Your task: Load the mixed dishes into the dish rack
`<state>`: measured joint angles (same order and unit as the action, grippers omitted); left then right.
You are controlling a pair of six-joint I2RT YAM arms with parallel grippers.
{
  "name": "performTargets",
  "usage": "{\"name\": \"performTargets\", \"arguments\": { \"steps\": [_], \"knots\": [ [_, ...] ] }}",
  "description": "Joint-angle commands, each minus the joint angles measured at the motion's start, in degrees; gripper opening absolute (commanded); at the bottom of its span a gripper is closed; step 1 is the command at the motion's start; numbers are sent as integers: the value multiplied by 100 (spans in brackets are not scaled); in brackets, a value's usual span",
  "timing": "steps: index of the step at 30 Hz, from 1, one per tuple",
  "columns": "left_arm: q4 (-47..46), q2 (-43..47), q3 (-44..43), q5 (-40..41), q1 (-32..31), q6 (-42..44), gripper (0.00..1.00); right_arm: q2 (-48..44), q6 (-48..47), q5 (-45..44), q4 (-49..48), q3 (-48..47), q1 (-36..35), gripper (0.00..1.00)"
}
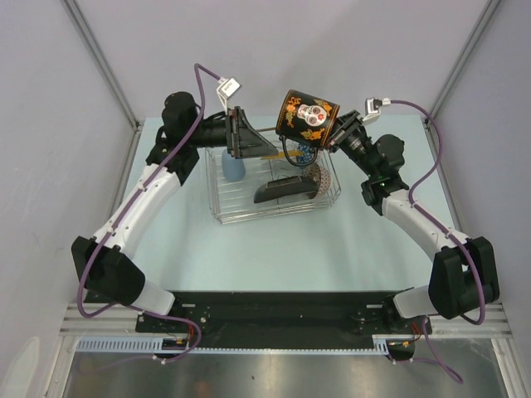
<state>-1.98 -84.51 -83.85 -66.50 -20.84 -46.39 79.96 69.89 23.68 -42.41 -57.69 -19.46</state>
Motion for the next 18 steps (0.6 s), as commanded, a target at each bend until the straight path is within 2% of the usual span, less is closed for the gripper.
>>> {"name": "performTargets", "arguments": {
  "steps": [1, 18],
  "knots": [
    [628, 163, 45, 559, -113, 587, 100, -148, 43, -189, -1067, -489, -110, 0],
    [224, -13, 18, 902, -684, 385, 100, 371, -116, -408, -1340, -603, -391, 0]
  ]
}}
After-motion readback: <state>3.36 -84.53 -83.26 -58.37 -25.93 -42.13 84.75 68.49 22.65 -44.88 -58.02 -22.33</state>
